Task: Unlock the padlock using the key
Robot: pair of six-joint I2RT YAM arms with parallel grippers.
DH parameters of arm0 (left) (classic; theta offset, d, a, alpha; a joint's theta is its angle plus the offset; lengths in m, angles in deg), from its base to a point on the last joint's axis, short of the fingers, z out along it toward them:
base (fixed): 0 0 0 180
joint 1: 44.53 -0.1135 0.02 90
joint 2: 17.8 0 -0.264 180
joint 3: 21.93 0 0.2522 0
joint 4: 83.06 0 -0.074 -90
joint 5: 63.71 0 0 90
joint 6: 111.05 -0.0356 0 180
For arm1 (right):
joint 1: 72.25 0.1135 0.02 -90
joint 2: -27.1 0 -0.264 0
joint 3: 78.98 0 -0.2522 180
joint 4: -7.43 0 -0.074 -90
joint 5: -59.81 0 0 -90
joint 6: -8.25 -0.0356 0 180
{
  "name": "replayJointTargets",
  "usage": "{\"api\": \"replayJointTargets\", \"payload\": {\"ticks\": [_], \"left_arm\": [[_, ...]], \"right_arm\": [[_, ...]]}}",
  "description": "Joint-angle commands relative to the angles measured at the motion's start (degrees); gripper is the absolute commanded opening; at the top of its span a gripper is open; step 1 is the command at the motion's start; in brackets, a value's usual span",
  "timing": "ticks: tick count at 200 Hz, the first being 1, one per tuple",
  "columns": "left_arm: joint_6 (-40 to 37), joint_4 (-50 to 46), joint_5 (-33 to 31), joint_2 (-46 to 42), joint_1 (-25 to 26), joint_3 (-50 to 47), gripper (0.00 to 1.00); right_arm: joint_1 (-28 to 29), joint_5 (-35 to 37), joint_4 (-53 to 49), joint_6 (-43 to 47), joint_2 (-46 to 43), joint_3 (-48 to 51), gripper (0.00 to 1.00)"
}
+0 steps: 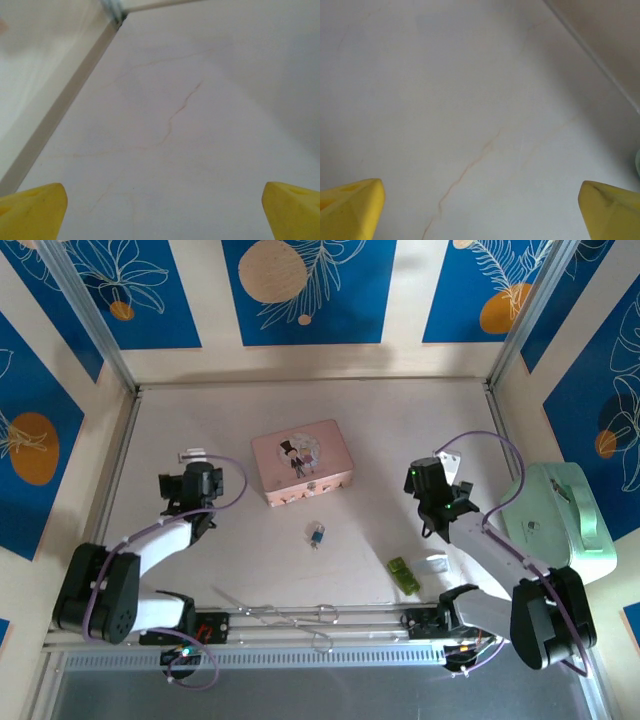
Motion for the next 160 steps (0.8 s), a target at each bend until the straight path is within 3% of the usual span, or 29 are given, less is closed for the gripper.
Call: {"api": "replayJointTargets", "payload": {"ticks": [1,31,62,75,84,95,102,114,119,125,135,160], "left_arm": [[-2.0,14.2,3.8,3.6,-2.9,-2.1,0.99],[-2.6,30.3,9.2,8.8,-5.2,-6.1,0.99],[-4.4,24.1,21.1,10.9,-6.6,-2.3,0.99],[-5.9,29.7,26.8,12.7,-6.9,-4.8,0.99],[-5.9,38.0,24.3,15.1,-6.8,-6.9,0.99],[-4.0,31.8,23.4,13.0,-7.4,-6.0,0.99],[-4.2,34.3,23.2,13.8,-7.4,-6.4,0.99],[-4.2,34.1,23.3,13.8,-7.4,-6.4,1.0],[-4.1,34.0,23.4,13.7,-7.4,-6.4,0.99],[-4.5,35.3,23.3,14.2,-7.3,-6.5,0.99],[-4.4,34.3,23.3,13.8,-7.3,-6.4,0.99],[-4.6,34.8,23.2,14.1,-7.3,-6.4,0.99]], "right_arm": [[-1.5,-0.5,17.7,11.6,1.8,3.1,0.99],[-7.3,-10.7,28.8,13.4,6.5,7.2,0.99],[-9.7,-25.7,43.3,18.8,10.7,10.9,0.99],[-10.8,-31.1,51.5,20.3,14.1,12.2,0.99],[-11.8,-33.5,55.4,20.6,18.5,12.0,0.99],[-13.4,-34.9,55.9,18.7,20.2,11.0,0.99],[-16.0,-39.8,50.3,17.3,19.3,9.6,0.99],[-17.9,-42.4,57.0,15.6,23.6,10.3,0.99],[-18.1,-43.4,55.1,16.0,22.5,10.1,0.99],[-18.2,-43.7,49.7,16.1,21.5,8.3,0.99],[-18.1,-43.5,54.7,16.0,22.6,9.8,0.99],[-17.8,-42.8,52.2,16.4,22.0,9.2,0.99]]}}
